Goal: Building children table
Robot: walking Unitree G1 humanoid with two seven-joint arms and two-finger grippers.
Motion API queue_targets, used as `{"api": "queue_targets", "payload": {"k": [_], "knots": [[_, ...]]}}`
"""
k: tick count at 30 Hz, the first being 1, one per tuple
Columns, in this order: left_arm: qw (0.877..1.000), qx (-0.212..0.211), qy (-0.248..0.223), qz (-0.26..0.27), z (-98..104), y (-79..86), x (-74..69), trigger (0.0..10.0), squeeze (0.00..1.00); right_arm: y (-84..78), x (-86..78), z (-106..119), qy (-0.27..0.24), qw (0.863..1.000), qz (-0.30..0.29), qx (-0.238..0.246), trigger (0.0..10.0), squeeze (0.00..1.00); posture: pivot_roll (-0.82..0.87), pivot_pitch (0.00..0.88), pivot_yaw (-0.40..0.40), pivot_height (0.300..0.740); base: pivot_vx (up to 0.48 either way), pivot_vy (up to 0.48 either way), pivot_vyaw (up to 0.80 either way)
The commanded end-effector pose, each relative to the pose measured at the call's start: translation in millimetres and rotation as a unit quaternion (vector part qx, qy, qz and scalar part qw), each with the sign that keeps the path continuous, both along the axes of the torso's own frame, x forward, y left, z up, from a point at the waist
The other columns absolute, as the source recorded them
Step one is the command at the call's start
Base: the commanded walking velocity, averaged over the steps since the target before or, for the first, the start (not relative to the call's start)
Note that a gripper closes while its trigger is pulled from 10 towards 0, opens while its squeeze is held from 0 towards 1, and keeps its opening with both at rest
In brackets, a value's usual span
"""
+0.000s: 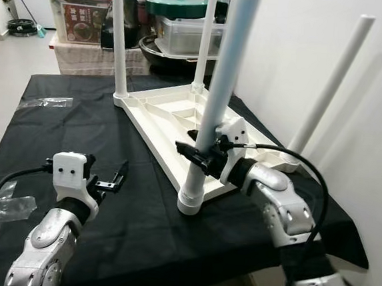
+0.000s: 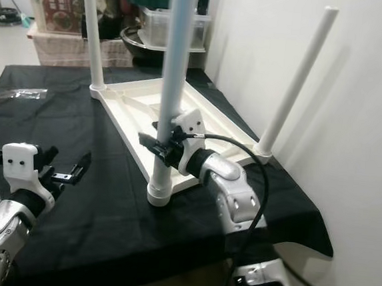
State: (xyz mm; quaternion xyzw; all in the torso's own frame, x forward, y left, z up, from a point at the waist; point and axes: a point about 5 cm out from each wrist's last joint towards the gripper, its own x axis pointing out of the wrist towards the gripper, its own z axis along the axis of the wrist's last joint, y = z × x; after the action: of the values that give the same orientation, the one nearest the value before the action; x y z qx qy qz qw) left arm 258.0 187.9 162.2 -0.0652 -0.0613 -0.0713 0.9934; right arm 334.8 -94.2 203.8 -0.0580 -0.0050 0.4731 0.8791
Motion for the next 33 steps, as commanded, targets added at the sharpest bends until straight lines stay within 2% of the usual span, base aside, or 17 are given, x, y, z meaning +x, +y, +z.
{"api": "queue_targets", "payload": {"k": [1,6,9,14,21,33], "knots": [[1.0,-0.001,0.012,-0.001,-3.9,0.0,-0.3,10.0,0.0,-2.1,-3.6,-34.1,0.081,0.996,0.029,-0.031,10.0,0.0,0.07,0.0,-0.084,0.74,0.0,0.0,0.0],[1.0,-0.005,0.013,-0.002,-5.0,-3.5,-1.9,10.0,0.0,-4.0,-1.4,-23.8,0.099,0.991,0.091,0.002,10.0,0.0,0.09,0.0,-0.099,0.74,0.0,0.0,0.0],[1.0,-0.005,0.014,-0.001,-5.4,-3.3,-2.4,10.0,0.0,-4.3,-0.5,-23.8,0.099,0.991,0.094,0.001,10.0,0.0,0.09,0.0,-0.099,0.74,0.0,0.0,0.0],[1.0,-0.009,0.018,0.002,-7.2,-1.3,-3.9,10.0,0.0,-5.9,0.6,-22.6,0.133,0.981,0.131,0.046,10.0,0.0,0.09,0.0,-0.101,0.74,0.0,0.0,0.0],[1.0,-0.01,0.02,0.005,-7.4,-0.4,-4.6,10.0,0.0,-11.3,6.5,-30.1,0.141,0.98,0.124,0.068,10.0,0.0,0.1,0.0,-0.102,0.74,0.0,0.0,0.0],[1.0,-0.008,0.023,0.005,-8.6,-1.2,-5.6,10.0,0.0,-4.0,-6.0,-39.1,0.12,0.984,0.115,0.069,10.0,0.0,0.09,0.0,-0.095,0.74,0.0,0.0,0.0]]}}
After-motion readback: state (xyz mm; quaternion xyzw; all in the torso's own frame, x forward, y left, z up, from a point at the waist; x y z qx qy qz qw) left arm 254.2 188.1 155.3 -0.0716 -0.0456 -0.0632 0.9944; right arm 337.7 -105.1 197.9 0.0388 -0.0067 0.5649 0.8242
